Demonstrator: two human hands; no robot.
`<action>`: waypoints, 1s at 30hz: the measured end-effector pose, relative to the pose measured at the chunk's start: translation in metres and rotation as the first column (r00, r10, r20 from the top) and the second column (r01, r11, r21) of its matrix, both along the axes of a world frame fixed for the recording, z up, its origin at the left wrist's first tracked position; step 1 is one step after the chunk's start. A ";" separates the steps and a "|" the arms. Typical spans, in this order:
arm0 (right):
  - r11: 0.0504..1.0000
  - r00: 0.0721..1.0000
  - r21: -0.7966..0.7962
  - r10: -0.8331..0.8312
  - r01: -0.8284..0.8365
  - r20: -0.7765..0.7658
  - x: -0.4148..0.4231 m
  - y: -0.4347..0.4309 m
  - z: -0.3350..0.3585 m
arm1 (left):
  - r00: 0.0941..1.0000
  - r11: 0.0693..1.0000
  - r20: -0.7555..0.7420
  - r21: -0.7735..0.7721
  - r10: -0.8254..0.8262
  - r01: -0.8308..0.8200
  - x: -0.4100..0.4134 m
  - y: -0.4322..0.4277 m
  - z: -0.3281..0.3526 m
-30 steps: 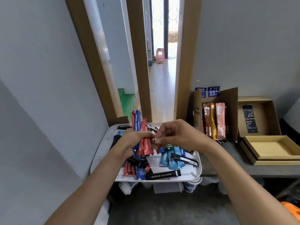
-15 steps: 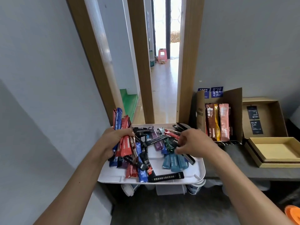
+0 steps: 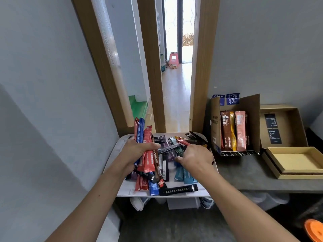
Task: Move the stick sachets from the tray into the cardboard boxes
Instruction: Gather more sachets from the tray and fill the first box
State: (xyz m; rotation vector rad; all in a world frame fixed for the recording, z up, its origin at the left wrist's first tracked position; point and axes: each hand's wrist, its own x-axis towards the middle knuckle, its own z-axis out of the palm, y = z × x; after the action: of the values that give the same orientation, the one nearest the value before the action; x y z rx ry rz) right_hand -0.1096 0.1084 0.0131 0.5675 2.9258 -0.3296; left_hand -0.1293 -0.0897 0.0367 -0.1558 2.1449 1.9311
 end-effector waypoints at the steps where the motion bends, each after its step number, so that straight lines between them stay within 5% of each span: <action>1: 1.000 1.000 -0.021 -0.008 0.008 0.002 0.000 0.002 -0.001 | 1.000 1.000 0.015 -0.010 -0.007 0.007 0.000 0.002 -0.001; 14: 0.954 0.997 -0.301 -0.037 0.016 -0.066 0.003 0.022 0.005 | 0.999 1.000 0.030 0.003 -0.013 0.013 -0.001 0.016 -0.006; 22: 0.818 0.967 -0.568 -0.064 -0.090 -0.245 0.008 0.043 0.045 | 0.999 0.984 0.034 0.176 -0.030 0.024 0.002 0.039 -0.010; 30: 0.843 0.924 -0.433 0.173 -0.318 -0.342 0.012 0.032 0.042 | 0.995 0.915 0.011 0.391 0.101 -0.097 -0.007 0.058 -0.006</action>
State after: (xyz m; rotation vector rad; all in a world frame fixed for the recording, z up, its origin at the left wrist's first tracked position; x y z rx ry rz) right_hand -0.0974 0.1402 0.0556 0.0614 2.9503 -1.1535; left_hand -0.1359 -0.0316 0.0305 -0.1822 1.7363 2.3760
